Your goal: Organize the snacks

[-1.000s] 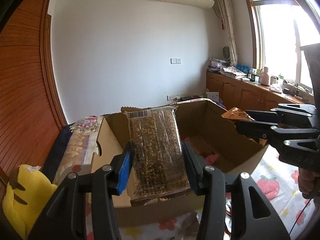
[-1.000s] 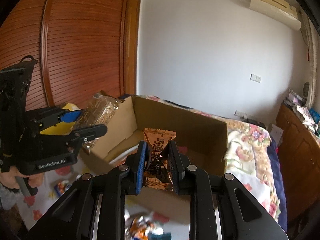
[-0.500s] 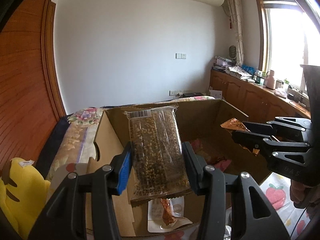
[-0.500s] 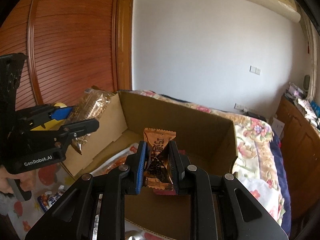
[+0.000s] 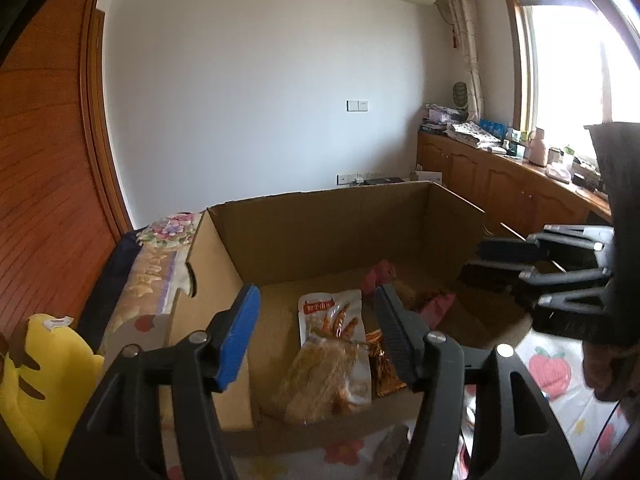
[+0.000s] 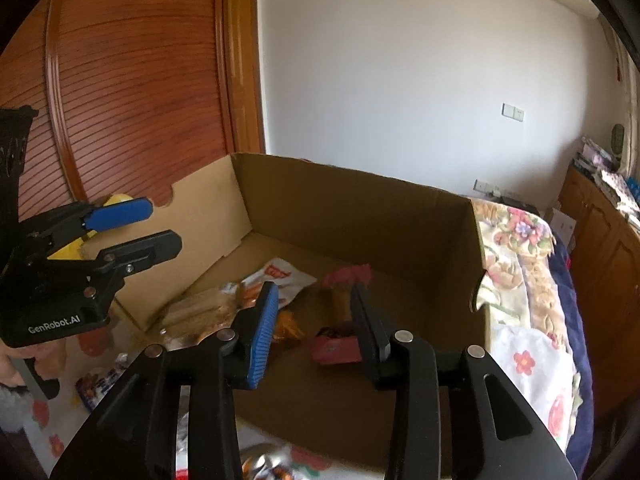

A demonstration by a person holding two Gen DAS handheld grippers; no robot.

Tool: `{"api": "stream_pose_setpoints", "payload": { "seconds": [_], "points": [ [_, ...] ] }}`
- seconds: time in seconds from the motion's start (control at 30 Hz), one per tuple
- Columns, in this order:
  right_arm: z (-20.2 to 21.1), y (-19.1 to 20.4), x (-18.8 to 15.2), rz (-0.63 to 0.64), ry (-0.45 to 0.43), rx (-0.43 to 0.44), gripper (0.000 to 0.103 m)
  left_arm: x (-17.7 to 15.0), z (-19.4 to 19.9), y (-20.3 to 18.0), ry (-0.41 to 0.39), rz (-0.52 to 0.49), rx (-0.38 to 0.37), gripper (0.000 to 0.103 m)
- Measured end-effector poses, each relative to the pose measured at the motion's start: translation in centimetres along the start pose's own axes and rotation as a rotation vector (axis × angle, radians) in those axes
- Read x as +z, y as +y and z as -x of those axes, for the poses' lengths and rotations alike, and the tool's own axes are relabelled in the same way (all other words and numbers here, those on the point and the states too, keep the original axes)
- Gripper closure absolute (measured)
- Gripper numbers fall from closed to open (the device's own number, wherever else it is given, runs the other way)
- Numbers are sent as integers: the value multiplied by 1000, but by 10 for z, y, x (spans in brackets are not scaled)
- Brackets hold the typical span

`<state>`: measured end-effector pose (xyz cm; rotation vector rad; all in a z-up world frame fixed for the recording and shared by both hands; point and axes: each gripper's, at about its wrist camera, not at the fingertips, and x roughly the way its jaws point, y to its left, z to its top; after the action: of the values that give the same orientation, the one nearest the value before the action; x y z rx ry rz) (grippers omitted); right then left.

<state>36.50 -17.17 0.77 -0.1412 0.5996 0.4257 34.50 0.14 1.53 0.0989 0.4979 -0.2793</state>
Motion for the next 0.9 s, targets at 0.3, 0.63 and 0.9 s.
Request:
{"api": "stream_pose_setpoints", "payload": {
  "seconds": [0.3,0.63,0.9],
  "points": [
    [60,14,-15,-5,-37,28,64,-21,44,6,-7,1,1,42],
    [89,23,-58,-22,12,9,62,-69,64,8,48,9,18,42],
    [76,15,-95,-54,97,-13,62,-99,62,10,126,21,20,42]
  ]
}}
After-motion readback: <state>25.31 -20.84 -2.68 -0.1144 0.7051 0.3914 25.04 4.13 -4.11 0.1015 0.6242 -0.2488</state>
